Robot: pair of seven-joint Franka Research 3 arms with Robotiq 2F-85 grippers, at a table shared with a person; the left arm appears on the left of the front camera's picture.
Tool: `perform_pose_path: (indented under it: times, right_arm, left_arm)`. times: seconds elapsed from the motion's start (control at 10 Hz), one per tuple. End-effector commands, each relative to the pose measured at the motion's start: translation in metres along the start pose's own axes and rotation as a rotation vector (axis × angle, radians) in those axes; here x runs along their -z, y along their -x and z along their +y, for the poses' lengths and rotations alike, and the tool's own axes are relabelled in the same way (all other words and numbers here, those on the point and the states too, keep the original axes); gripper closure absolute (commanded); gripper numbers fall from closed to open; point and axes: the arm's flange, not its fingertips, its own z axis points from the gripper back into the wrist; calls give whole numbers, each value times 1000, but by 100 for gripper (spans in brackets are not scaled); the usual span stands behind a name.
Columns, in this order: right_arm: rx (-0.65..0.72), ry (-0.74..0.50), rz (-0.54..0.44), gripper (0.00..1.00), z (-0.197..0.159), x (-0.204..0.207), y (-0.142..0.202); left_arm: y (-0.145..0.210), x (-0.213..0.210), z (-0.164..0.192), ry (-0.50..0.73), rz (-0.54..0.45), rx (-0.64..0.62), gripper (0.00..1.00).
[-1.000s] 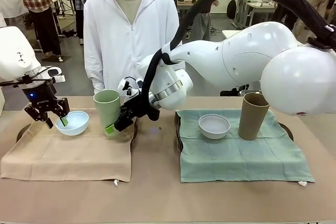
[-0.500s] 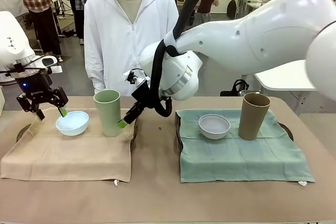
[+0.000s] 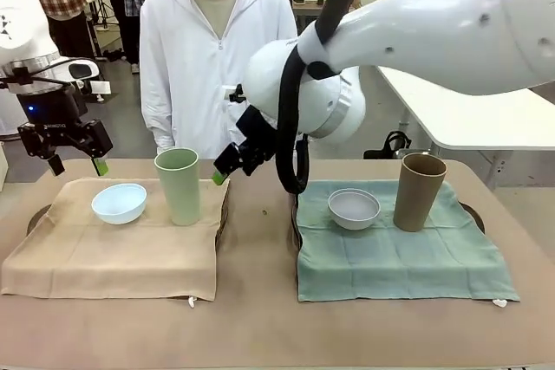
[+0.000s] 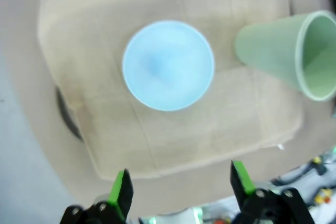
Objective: Set up a tray with a mat and arrange the tableware.
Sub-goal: Place the Picnic Bowl and Reusable plastic cup back onto the Handle tray in front of the human's position.
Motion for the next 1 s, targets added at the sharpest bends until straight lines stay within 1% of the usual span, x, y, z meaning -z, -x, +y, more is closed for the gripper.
perform_pose_path:
  times: [0.0,0.2,0.4,0.6,0.7,0.8,0.9]
  right_arm:
    - [148,90,30,0,20,-33,10]
    - [271,179,98,0,44,-68,20]
    - [414,257,203,0,65,-89,27]
    - [497,287,267,0,79,-98,24]
    - [484,262,292,0,84,-98,19]
    - [457,283,230,0,74,-98,37]
    - [457,283,230,0,74,-98,37]
  left_arm:
    - [-3,-11,-20,-52,19,5,3]
    - [-3,-26,-44,-60,17,19,3]
    - [-7,-34,-66,-59,-4,19,3]
    - [-11,-42,-79,-62,-33,-44,3]
    - [-7,-46,-77,-45,-24,-88,3]
    - [-6,-39,-75,-44,-26,8,3]
    - [-6,-39,-75,-44,-26,8,3]
